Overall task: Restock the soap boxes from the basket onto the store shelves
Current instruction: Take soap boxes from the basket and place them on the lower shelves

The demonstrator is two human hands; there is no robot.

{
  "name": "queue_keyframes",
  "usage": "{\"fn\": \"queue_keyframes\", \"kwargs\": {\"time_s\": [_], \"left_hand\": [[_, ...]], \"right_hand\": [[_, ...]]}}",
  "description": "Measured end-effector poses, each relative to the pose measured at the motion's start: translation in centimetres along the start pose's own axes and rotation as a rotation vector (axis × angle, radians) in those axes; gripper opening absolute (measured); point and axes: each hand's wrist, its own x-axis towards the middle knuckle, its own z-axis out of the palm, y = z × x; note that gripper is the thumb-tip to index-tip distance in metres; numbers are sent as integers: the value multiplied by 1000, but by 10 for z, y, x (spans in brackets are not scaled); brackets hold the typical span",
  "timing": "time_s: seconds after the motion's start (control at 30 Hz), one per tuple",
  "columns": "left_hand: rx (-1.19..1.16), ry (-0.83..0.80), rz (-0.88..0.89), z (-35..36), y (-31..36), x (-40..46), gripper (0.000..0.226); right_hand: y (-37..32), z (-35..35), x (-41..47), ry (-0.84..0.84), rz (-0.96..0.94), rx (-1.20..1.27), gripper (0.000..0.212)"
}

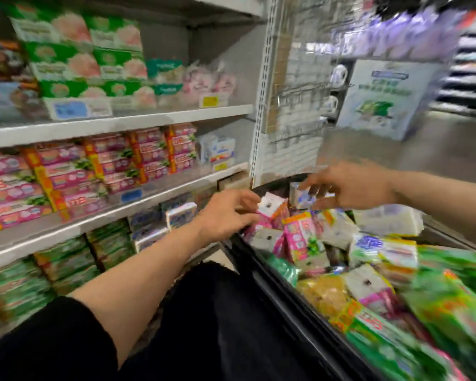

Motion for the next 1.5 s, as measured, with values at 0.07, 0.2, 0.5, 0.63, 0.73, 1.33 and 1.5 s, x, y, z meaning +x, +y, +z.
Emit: {"fn": "queue_keyframes", "kwargs": {"time_s": [0.07,0.2,0.5,0.63,0.73,1.33,1.5], "left_hand": [[50,-85,24,26,9,12,43],[218,-154,64,65,12,33,69],[362,-216,-29,115,-1,51,125],[336,-256,-10,116,-3,57,124],[332,-287,-56,115,-11,63,152],[15,-271,-73,110,-27,86,62],[-70,-359,-73,113,-27,90,37]], "right_hand": [[28,10,-31,6,87,19,40],[69,34,-76,6,236,20,51],[115,72,-81,252,329,48,53],[133,80,-81,459,442,43,61],[145,87,-82,458,597,197,77],[122,106,-77,563,241,677,47],[106,106,-57,669,574,581,50]]}}
